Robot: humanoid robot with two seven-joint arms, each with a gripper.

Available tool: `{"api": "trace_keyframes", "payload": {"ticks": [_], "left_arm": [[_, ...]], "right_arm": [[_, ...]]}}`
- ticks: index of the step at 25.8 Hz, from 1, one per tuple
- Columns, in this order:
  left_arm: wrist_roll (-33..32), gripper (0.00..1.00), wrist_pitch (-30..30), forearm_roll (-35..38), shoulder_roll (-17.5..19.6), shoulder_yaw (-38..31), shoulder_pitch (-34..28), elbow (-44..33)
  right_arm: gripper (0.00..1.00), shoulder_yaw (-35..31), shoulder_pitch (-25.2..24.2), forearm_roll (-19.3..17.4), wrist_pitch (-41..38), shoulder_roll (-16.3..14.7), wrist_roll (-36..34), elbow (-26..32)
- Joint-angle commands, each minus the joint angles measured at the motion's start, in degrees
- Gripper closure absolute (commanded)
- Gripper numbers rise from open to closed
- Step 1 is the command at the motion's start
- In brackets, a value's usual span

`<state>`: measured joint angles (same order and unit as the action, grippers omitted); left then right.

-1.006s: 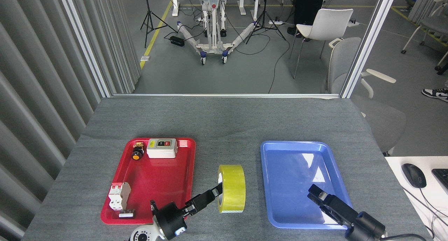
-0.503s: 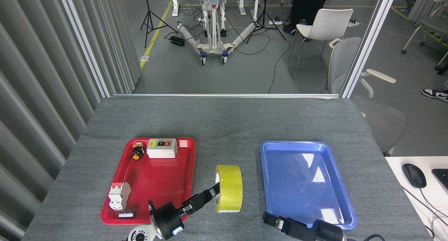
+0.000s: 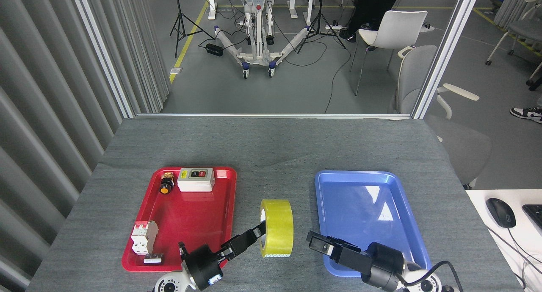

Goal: Place and move tape with both arms
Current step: 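Move the right gripper toward the tape roll beside the left gripper, then grasp the tape with the right gripper and release it from the left gripper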

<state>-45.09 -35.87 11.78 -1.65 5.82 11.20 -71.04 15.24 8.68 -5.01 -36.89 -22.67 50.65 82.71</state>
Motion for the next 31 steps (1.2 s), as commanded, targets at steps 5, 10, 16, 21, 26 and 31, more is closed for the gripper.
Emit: {"api": "trace_keyframes", "payload": {"ticks": [5,10,16,21,26,31], "left_arm": [[0.0,0.95,0.01,0.0,0.07,-0.63,0.05,-0.06],[0.0,0.94,0.01,0.0,0.51,-0.72,-0.21,-0.15],[0.0,0.95,-0.7,0.0,0.59,-0.99,-0.56,-0.06],[0.0,0.95,-0.7,0.0,1.03,-0.99,-0.65,-0.06],[0.0,0.94,-0.7,0.0,1.21,-1.07,-0.56,-0.06],[0.0,0.94,-0.7,0.0,1.3,-1.07,-0.56,-0.06]], "right_arm": [[0.0,0.23,1.07,7.12,-1.35,2.72,-1.52,-0.62],[0.0,1.11,4.32,5.71,-0.82,4.83,-1.52,-2.9],[0.0,2.69,6.43,2.81,1.91,7.29,-0.99,-4.22],[0.03,4.28,7.75,2.72,5.16,7.55,-1.08,-4.22],[0.09,4.98,7.66,2.81,5.16,7.37,-1.08,-4.22],[0.21,5.15,7.58,2.9,4.81,7.11,-1.08,-4.22]]}}
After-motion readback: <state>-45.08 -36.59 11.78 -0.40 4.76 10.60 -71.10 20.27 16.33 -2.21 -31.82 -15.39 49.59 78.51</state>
